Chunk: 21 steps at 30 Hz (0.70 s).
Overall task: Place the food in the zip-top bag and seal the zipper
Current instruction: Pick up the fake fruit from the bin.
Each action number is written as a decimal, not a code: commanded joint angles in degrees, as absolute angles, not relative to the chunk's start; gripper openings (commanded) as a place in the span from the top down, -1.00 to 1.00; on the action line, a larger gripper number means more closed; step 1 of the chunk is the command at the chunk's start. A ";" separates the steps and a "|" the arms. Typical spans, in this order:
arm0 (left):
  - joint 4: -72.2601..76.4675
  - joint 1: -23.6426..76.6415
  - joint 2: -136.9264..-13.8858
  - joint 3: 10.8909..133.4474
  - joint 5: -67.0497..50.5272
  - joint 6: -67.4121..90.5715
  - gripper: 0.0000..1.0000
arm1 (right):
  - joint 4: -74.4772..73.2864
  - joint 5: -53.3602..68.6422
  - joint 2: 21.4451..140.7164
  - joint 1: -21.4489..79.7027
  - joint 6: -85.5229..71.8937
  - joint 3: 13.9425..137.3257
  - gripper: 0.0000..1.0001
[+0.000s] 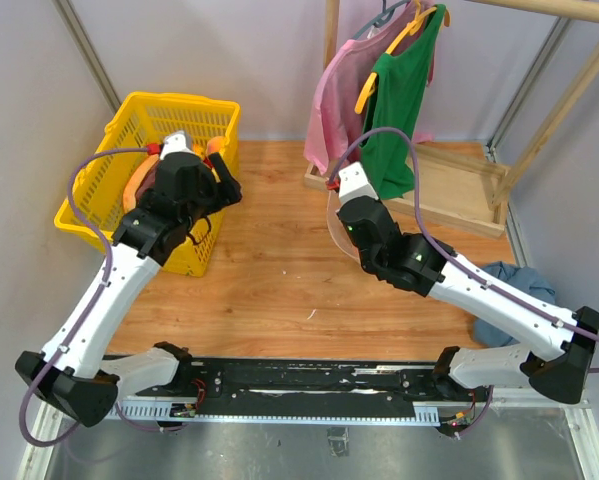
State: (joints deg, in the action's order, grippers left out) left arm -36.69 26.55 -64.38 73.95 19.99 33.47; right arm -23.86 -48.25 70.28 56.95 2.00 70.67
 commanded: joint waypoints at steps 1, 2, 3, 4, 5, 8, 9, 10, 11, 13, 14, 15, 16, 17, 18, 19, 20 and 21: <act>-36.91 17.69 -64.99 76.27 17.71 29.65 -0.75 | -21.33 -52.53 70.97 57.83 3.76 69.96 0.99; -36.51 15.77 -65.11 76.09 17.55 29.32 -0.78 | -21.18 -52.34 71.31 57.85 3.70 69.93 0.99; -35.98 13.63 -65.47 75.81 17.20 29.00 -0.80 | -21.06 -52.23 71.71 57.85 3.69 69.89 0.99; -35.71 11.64 -65.85 75.58 16.77 28.93 -0.83 | -21.06 -52.17 72.10 57.84 3.63 69.96 0.99; -35.58 9.31 -66.36 75.32 15.72 28.92 -0.85 | -21.08 -52.05 72.49 57.88 3.61 70.08 0.99; -34.10 3.83 -67.95 74.22 13.08 28.79 -0.91 | -20.66 -51.80 73.30 57.85 3.61 69.90 0.99; -33.42 2.58 -68.67 73.72 12.75 28.48 -0.93 | -20.53 -51.23 73.49 57.83 3.46 69.80 0.99; -32.86 1.41 -69.23 73.22 12.49 28.19 -0.94 | -20.43 -50.63 73.68 57.83 3.32 69.85 0.99; -32.42 0.35 -69.99 72.89 12.15 28.01 -0.95 | -20.47 -50.02 73.87 57.84 3.19 69.91 0.99; -31.21 -1.57 -71.50 71.76 10.65 27.74 -0.96 | -20.41 -48.76 74.30 57.88 2.70 70.02 0.99; -30.72 -2.45 -72.34 71.43 10.14 27.57 -0.97 | -20.40 -48.15 74.51 57.84 2.38 70.04 0.99; -30.27 -3.32 -73.27 71.11 10.02 27.45 -0.97 | -20.21 -47.38 74.66 57.83 2.19 70.05 0.99; -29.92 -4.13 -74.34 70.91 10.10 27.43 -0.97 | -20.15 -46.82 74.92 57.83 2.03 70.05 0.99; -29.67 -5.08 -75.43 70.85 9.73 27.42 -0.97 | -20.04 -46.37 75.21 57.83 1.95 70.13 0.99; -29.56 -5.94 -76.54 70.76 9.37 27.53 -0.97 | -20.03 -45.97 75.48 57.83 1.94 70.25 0.99; -29.32 -6.58 -77.69 70.85 9.13 27.68 -0.97 | -20.10 -45.66 75.79 57.83 1.89 70.40 0.99; -28.96 -6.93 -78.75 71.00 9.16 27.73 -0.97 | -20.31 -45.37 76.07 57.88 1.85 70.63 0.99; -28.97 -7.12 -80.08 71.27 9.55 27.66 -0.97 | -20.35 -45.10 76.23 57.89 1.80 70.73 0.99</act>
State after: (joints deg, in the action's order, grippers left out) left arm -31.68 -5.32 -76.71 71.24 10.74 28.49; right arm -21.50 -46.65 75.18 56.95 2.92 70.39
